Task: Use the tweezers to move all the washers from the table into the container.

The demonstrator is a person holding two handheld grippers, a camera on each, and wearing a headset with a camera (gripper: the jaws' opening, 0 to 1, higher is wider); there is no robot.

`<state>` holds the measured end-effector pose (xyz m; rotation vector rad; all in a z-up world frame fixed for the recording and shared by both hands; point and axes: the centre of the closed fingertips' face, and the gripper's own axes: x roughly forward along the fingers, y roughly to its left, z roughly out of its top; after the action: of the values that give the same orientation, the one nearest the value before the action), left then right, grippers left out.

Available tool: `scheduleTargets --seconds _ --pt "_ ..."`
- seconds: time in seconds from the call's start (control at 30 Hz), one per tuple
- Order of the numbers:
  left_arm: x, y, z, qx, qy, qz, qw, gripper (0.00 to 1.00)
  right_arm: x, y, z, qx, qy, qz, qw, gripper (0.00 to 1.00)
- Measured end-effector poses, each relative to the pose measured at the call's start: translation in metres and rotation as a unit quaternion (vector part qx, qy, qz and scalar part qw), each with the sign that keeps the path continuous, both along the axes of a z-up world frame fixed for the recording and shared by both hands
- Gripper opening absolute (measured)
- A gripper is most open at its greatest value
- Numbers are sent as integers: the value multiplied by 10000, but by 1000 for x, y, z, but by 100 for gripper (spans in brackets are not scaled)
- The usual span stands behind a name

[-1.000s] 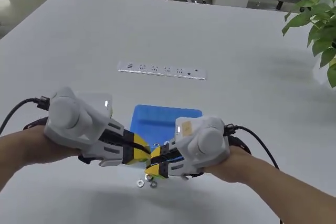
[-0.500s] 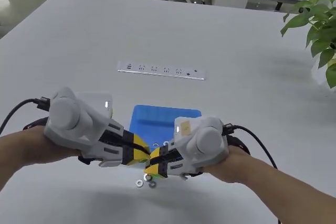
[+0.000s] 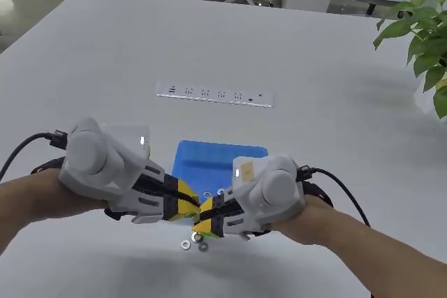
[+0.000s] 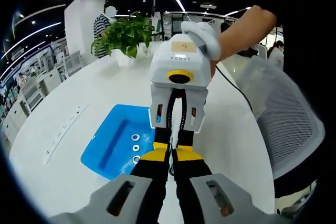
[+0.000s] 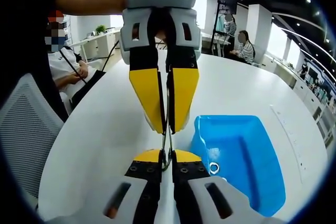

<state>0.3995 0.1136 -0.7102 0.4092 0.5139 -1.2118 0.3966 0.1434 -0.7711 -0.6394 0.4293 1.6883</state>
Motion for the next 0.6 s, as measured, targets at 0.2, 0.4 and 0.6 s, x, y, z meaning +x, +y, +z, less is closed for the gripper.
scheduleTargets --seconds 0.2,0.4,0.6 --pt "1 0 -1 -4 6 0 10000 7 0 -1 0 -6 2 -2 10000 7" --pt "0 -1 0 -5 8 4 10000 7 0 -1 1 -3 3 -3 10000 7" --pt "0 3 -1 37 24 54 10000 10 2 0 4 59 30 -39 10000 7"
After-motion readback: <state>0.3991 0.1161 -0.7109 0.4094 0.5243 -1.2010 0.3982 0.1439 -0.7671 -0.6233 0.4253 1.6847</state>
